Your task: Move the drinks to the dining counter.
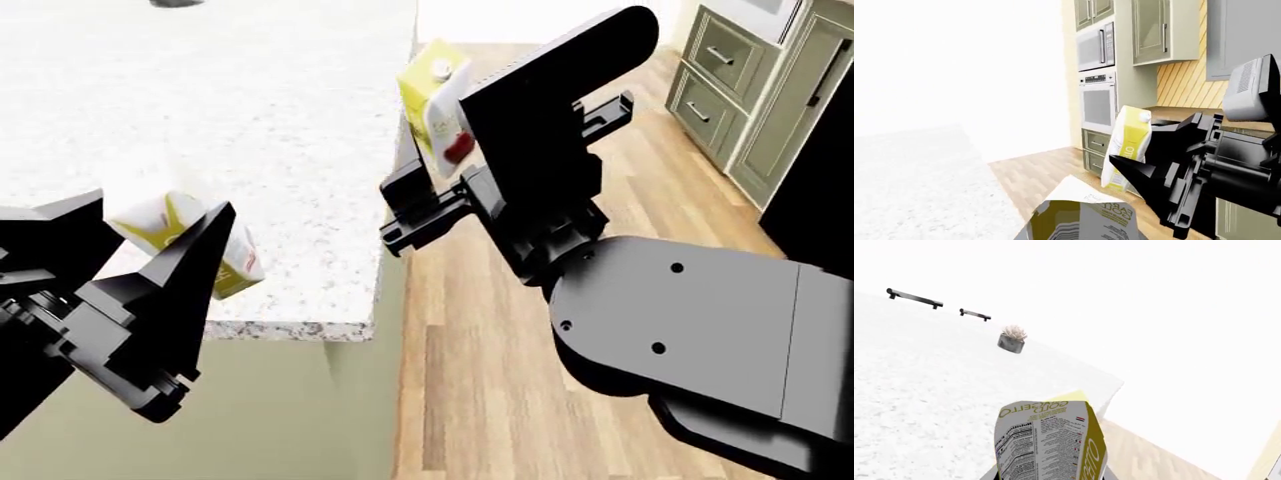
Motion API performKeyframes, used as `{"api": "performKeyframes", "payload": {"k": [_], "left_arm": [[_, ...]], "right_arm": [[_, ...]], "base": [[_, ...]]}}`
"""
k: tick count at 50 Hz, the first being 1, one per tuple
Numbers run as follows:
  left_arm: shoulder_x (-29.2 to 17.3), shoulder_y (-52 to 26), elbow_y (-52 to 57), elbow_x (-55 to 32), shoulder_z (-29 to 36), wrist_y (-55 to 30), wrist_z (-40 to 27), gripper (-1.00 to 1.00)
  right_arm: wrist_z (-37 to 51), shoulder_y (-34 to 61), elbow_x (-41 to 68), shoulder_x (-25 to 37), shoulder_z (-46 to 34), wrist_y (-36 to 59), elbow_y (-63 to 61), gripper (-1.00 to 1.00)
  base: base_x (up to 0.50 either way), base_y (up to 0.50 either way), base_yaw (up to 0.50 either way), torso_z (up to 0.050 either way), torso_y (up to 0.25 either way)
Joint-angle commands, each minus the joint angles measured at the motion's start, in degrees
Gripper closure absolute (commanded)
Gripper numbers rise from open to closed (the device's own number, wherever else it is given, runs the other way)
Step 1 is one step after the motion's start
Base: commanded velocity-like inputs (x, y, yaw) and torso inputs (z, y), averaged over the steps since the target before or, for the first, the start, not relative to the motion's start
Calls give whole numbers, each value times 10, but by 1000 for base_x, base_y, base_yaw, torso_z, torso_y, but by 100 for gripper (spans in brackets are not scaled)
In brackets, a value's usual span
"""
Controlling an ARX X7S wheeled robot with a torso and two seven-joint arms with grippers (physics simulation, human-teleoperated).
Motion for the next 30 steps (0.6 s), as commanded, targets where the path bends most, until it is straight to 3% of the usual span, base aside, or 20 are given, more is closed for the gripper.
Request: {"api": "performKeyframes", "payload": {"k": [1,30], "left_arm": [[-1,-6,-2,-3,-2,5,-7,100],[-6,-4,-1,-4,-3,9,-6,100]], "right_arm": [[-3,2,-11,2,1,2,-2,100],[-5,7,-14,-1,-8,2,0,100]], "base": [[-500,-11,0,0,0],[-500,-11,0,1,1]]}}
